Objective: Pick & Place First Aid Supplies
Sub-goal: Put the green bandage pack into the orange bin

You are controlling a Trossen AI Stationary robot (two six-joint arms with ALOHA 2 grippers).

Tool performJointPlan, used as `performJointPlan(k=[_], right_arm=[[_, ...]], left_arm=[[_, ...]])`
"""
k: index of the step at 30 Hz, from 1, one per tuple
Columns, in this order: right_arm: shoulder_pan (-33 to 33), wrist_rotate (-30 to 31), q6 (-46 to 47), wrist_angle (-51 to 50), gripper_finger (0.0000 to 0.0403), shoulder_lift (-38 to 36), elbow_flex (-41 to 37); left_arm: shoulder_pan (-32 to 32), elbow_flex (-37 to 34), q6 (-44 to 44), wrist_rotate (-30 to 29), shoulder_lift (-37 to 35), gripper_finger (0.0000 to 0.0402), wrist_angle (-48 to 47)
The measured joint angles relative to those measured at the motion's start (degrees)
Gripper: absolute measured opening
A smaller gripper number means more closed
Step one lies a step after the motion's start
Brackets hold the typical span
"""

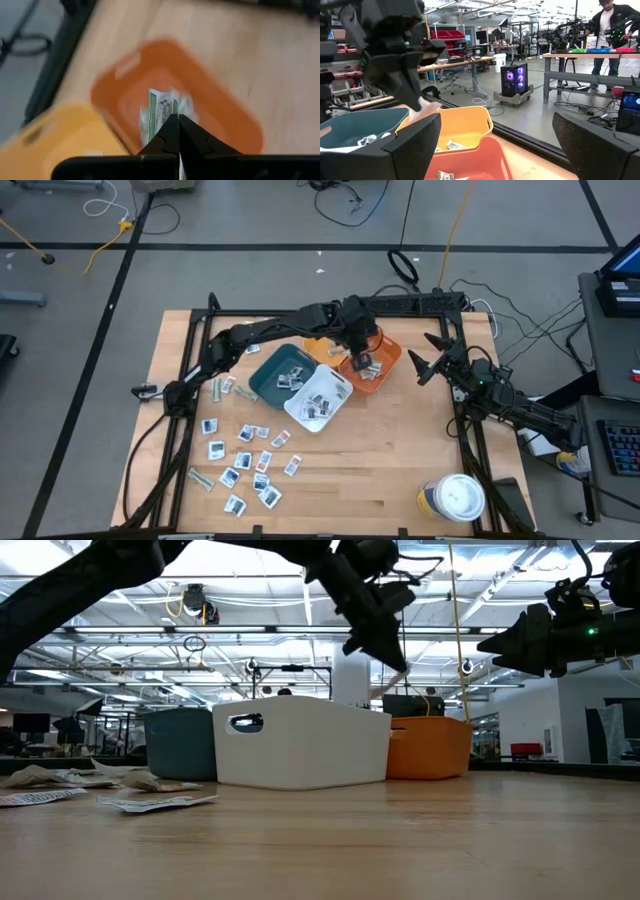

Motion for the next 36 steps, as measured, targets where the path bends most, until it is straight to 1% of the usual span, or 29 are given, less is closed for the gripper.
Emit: performJointPlan(k=[5, 15, 20, 22, 24, 26, 33, 36], right_arm=[[0.0, 0.0, 0.0, 0.1, 0.0377, 0.0, 0.0], [0.0, 0.0, 0.0, 0.1, 0.0377, 0.1, 0.0], [0.0, 0.0, 0.0, -0.1, 0.0377, 0.1, 0.0], [0.0, 0.0, 0.0, 0.0, 0.0377, 0.1, 0.0], [0.0, 0.0, 0.0, 0.0, 0.0377, 0.1, 0.0], [0.0, 0.0, 0.0, 0.0, 0.0377, 0.1, 0.0], [0.0, 0.0, 0.0, 0.0, 0.0377, 0.1, 0.0], [0.0, 0.0, 0.0, 0.0, 0.0377, 0.1, 0.0]], left_arm=[[0.0, -0.1, -1.5, 0.1, 1.8, 0.0000, 2.8], [-1.5, -0.4, -2.9, 1.0, 7.2, 0.0000, 2.6], [-1.8, -0.4, -4.6, 1.0, 7.6, 0.0001, 2.0], [-1.9, -0.4, -5.8, 0.6, 7.6, 0.0010, 2.1], [-1.9, -0.4, -6.4, 0.0, 7.6, 0.0032, 2.0], [-1.8, -0.4, -6.2, 0.0, 7.6, 0.0066, 2.0], [-1.8, -0.4, -6.3, 0.0, 7.5, 0.0241, 1.9], [-1.7, -0.4, -6.7, -0.4, 6.3, 0.0296, -0.3]])
